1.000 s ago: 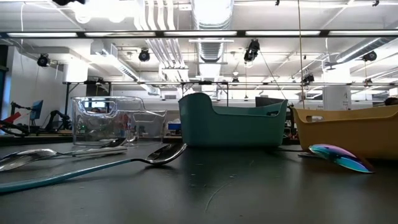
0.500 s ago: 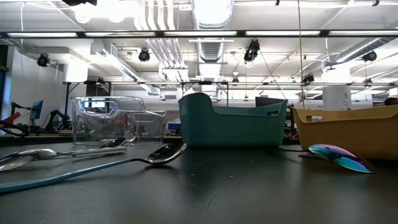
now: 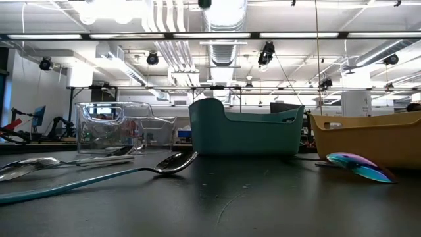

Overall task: Sort silverware by color (type)
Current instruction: Put the purple spoon into the green bin

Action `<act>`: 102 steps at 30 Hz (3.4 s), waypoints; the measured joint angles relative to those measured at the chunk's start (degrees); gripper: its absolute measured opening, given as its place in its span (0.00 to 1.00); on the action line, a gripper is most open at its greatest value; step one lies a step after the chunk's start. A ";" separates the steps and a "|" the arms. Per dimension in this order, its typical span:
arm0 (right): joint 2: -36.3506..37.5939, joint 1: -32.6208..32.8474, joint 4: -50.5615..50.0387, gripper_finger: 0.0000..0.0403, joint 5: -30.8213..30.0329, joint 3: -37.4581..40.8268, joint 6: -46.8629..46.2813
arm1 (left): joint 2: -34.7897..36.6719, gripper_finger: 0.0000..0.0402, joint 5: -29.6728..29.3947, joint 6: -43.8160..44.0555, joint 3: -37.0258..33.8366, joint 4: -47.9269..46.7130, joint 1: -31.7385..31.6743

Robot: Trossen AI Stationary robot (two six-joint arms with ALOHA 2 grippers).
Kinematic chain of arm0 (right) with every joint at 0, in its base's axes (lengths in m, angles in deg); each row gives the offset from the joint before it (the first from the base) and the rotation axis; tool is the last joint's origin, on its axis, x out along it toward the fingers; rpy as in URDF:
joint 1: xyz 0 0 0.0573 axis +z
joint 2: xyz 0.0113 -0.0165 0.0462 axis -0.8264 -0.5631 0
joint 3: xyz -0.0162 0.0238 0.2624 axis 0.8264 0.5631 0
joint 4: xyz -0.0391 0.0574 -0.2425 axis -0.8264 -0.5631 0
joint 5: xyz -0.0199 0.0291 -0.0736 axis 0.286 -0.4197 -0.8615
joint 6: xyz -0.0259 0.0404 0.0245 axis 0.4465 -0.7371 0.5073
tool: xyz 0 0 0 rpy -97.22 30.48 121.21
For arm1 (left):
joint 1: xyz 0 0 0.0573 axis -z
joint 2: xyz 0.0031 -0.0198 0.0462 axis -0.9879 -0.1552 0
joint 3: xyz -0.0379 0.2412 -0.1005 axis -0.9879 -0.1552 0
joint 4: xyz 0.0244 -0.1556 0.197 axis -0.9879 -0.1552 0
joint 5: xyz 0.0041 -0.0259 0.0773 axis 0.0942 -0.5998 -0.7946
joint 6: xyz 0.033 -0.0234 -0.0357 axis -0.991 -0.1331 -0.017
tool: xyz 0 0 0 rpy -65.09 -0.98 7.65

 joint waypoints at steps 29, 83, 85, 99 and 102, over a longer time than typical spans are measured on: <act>3.01 -0.69 -26.06 0.03 -24.53 -10.39 -0.80 | 6.91 0.32 -18.27 -6.57 -0.07 -13.09 -0.20; 4.00 -34.00 -3.32 0.03 -26.00 14.75 -29.54 | 25.67 0.49 5.96 -5.35 -12.20 -6.57 -42.52; 3.95 -33.42 -3.52 0.03 -28.23 15.11 -29.64 | 25.67 0.49 6.00 -4.49 -12.20 -6.54 -42.52; -0.47 -29.39 -3.54 0.03 -37.23 15.21 -31.75 | 25.46 0.49 5.60 -4.05 -12.20 -6.20 -42.52; -1.14 -29.38 -3.67 0.03 -37.26 15.21 -31.20 | 25.46 0.49 5.56 -3.18 -12.20 -6.99 -42.52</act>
